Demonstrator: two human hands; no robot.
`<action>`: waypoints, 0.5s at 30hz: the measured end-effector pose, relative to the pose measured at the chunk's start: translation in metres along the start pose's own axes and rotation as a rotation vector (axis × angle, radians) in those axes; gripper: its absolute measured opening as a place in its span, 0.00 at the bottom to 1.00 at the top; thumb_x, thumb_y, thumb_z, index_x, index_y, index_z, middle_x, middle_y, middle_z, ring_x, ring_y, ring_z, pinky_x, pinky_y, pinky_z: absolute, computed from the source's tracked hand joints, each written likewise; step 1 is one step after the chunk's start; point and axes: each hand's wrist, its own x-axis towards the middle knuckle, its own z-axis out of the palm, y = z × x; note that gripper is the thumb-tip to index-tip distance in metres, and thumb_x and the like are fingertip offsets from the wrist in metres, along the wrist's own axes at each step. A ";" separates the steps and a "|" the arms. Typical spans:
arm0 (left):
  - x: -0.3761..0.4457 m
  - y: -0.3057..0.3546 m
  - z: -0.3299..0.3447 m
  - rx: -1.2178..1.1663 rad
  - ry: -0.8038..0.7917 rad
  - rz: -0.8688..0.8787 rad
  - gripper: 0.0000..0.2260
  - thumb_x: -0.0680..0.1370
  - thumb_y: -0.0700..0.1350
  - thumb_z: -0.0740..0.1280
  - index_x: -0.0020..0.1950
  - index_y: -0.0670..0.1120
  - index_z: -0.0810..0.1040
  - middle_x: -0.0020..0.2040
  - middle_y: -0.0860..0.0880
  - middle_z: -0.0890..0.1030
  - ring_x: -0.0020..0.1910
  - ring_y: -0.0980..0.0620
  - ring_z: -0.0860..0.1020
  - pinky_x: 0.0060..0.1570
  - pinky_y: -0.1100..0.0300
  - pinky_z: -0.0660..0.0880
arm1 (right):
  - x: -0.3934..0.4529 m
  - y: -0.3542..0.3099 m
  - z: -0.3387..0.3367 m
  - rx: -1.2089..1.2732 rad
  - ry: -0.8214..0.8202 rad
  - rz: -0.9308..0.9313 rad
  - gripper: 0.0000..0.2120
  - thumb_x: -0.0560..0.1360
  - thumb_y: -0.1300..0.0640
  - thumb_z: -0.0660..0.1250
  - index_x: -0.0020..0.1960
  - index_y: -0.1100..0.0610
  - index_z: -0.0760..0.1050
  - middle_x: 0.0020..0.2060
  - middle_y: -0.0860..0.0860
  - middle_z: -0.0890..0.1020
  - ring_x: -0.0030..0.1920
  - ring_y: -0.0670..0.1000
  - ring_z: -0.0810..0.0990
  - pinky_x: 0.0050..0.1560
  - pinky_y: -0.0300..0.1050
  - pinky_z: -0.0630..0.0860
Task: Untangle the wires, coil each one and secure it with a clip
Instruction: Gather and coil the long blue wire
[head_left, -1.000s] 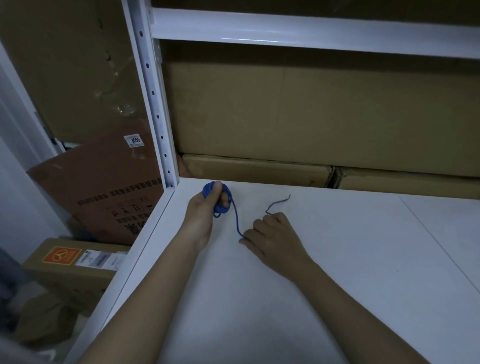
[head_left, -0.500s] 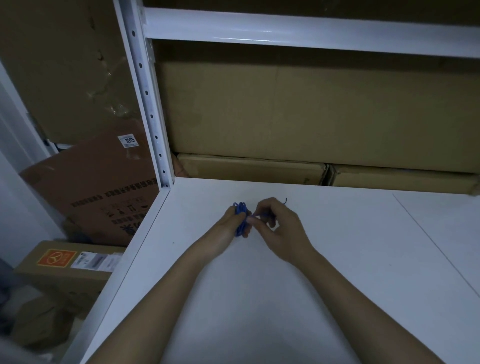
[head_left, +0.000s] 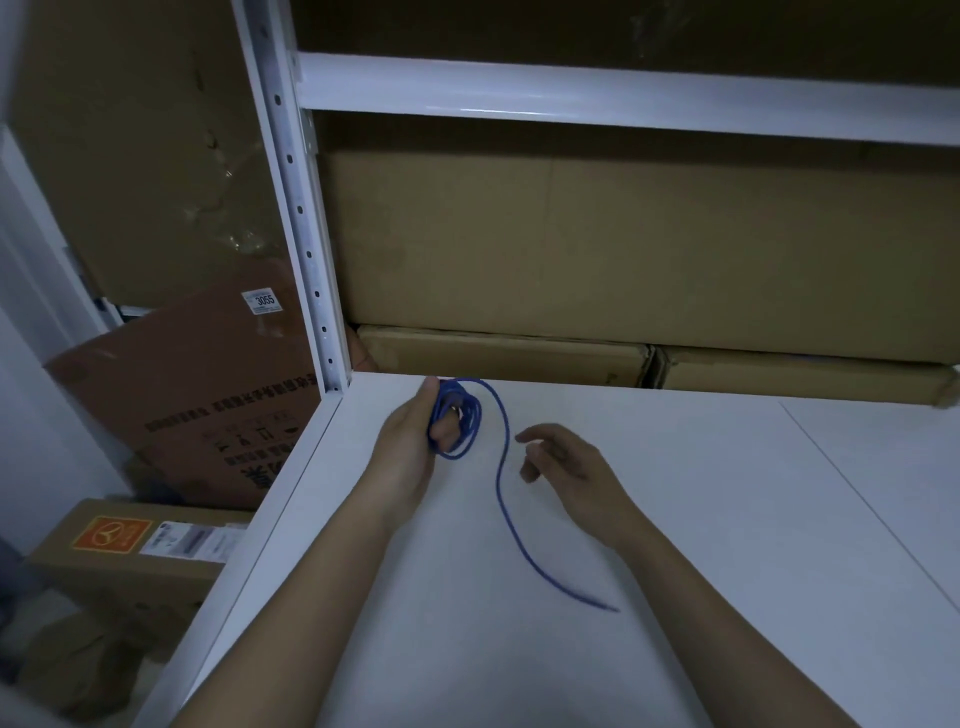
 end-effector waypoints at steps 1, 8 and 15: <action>0.002 0.003 0.000 -0.019 0.016 0.003 0.18 0.85 0.48 0.50 0.38 0.45 0.68 0.24 0.53 0.64 0.24 0.58 0.61 0.33 0.63 0.60 | -0.004 0.003 0.002 0.000 -0.029 0.012 0.09 0.82 0.59 0.58 0.54 0.56 0.76 0.38 0.52 0.81 0.41 0.46 0.79 0.48 0.35 0.74; 0.009 -0.004 0.005 0.087 0.042 0.031 0.19 0.85 0.51 0.48 0.36 0.46 0.65 0.24 0.54 0.65 0.25 0.57 0.61 0.38 0.58 0.59 | -0.009 -0.003 0.021 -0.042 0.013 0.004 0.03 0.78 0.53 0.65 0.50 0.48 0.77 0.41 0.45 0.80 0.39 0.41 0.76 0.42 0.33 0.72; 0.000 -0.004 0.019 -0.115 -0.029 -0.022 0.18 0.84 0.51 0.49 0.41 0.44 0.70 0.25 0.53 0.63 0.25 0.57 0.61 0.34 0.61 0.60 | 0.013 -0.019 0.016 0.115 0.119 0.072 0.08 0.81 0.56 0.61 0.58 0.50 0.73 0.50 0.46 0.79 0.49 0.43 0.79 0.52 0.39 0.75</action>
